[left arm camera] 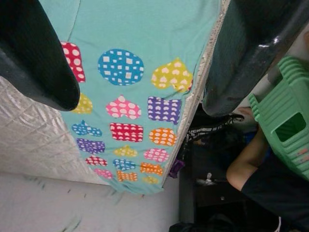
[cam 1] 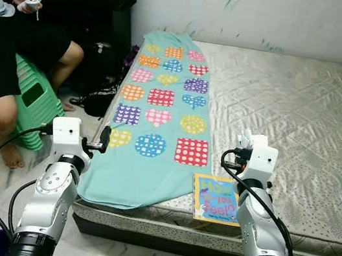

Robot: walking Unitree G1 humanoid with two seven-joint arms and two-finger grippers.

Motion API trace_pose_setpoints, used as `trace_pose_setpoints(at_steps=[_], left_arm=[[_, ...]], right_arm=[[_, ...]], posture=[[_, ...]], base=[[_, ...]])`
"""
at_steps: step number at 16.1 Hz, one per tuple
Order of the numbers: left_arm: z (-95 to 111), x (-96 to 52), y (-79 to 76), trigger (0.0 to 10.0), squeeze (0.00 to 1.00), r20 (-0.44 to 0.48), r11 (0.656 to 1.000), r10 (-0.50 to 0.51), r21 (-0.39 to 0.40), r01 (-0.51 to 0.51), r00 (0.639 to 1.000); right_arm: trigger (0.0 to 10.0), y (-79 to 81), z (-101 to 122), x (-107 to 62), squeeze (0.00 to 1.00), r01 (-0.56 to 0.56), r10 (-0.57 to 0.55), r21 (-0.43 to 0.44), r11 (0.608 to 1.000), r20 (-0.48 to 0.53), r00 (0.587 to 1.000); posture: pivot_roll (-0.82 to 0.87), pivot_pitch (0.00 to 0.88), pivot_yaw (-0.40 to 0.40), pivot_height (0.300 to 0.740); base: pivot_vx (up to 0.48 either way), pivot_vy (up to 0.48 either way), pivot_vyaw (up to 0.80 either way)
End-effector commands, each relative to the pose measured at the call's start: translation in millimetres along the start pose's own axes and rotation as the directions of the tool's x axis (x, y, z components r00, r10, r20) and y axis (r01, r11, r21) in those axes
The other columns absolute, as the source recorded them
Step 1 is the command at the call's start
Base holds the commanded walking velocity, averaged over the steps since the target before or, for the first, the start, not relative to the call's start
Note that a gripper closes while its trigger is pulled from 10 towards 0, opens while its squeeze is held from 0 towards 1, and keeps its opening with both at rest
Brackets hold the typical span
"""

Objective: Clean up the room

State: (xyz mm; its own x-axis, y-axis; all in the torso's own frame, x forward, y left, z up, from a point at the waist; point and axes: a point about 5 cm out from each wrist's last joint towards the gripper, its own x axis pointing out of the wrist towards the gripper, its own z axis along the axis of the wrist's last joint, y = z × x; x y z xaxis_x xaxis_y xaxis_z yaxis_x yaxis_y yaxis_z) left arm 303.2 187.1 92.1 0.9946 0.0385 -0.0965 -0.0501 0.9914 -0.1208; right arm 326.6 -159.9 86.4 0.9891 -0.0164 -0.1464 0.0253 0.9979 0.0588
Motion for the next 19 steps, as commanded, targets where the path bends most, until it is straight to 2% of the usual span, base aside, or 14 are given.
trace_pose_setpoints(at_steps=[1,3,7,8,11,13,15,16,17,19], left_arm=[[1.4,1.6,3.8,10.0,0.0,-0.008,1.0,0.014,0.014,-0.014,1.0],[3.2,1.2,-4.6,10.0,0.0,0.01,1.0,-0.007,0.022,0.007,1.0],[1.1,-4.8,-11.8,10.0,0.0,0.02,0.999,-0.028,0.02,0.028,0.999],[-2.9,-10.9,-15.2,10.0,0.0,0.021,0.999,-0.051,0.015,0.05,0.998],[-6.6,-17.1,-20.4,10.0,0.0,0.02,0.995,-0.093,0.023,0.093,0.995],[-30.2,-16.6,-22.7,10.0,0.0,-0.045,0.995,-0.099,0.021,0.1,0.994],[-25.1,-14.9,-21.4,10.0,0.0,-0.043,0.992,-0.123,0.033,0.125,0.991],[-13.2,-12.1,-18.7,10.0,0.0,-0.022,0.992,-0.123,0.03,0.124,0.992],[-13.2,-12.1,-18.7,10.0,0.0,-0.022,0.992,-0.123,0.03,0.124,0.992],[-6.2,-4.1,-11.0,10.0,0.0,0.0,0.996,-0.079,0.051,0.078,0.997]], right_arm=[[10.0,2.3,0.9,2.8,0.0,-0.008,0.008,0.002,1.0,-0.008,1.0],[10.0,4.1,3.5,3.0,0.0,-0.012,0.012,0.015,1.0,0.001,1.0],[10.0,4.1,-0.6,-5.2,0.0,-0.012,0.012,0.032,0.999,0.0,1.0],[10.0,0.6,-7.5,-11.9,0.0,0.001,-0.001,0.028,1.0,-0.011,1.0],[10.0,-3.1,-17.9,-20.9,0.0,0.006,-0.005,0.032,0.999,-0.044,0.999],[10.0,-7.1,-42.9,-28.2,0.0,-0.007,0.004,-0.029,1.0,-0.107,0.994],[10.0,-6.3,-30.9,-24.3,0.0,-0.002,0.001,-0.011,1.0,-0.071,0.997],[10.0,-5.6,-17.4,-19.6,0.0,0.001,-0.001,0.01,1.0,-0.042,0.999],[10.0,-5.6,-17.4,-19.6,0.0,0.001,-0.001,0.01,1.0,-0.042,0.999],[10.0,-1.4,-13.8,-8.9,0.0,-0.036,0.035,-0.033,0.999,-0.032,0.999]], posture=[[-0.08,0.0,0.046,0.74],[-0.08,0.001,0.049,0.74],[-0.08,0.018,0.055,0.74],[-0.08,0.016,0.058,0.74],[-0.08,0.001,0.06,0.74],[-0.1,0.0,0.081,0.74],[-0.11,0.0,0.093,0.74],[-0.1,0.0,0.097,0.74],[-0.1,0.0,0.097,0.74],[-0.07,0.0,0.084,0.74]], base=[[0.0,0.0,0.0],[0.0,0.0,0.0],[0.0,0.0,0.0],[0.0,0.0,0.0],[0.0,0.0,0.0],[0.0,0.0,0.0],[0.0,0.0,0.0],[0.0,0.0,0.0],[0.0,0.0,0.0],[0.0,0.0,0.8]])
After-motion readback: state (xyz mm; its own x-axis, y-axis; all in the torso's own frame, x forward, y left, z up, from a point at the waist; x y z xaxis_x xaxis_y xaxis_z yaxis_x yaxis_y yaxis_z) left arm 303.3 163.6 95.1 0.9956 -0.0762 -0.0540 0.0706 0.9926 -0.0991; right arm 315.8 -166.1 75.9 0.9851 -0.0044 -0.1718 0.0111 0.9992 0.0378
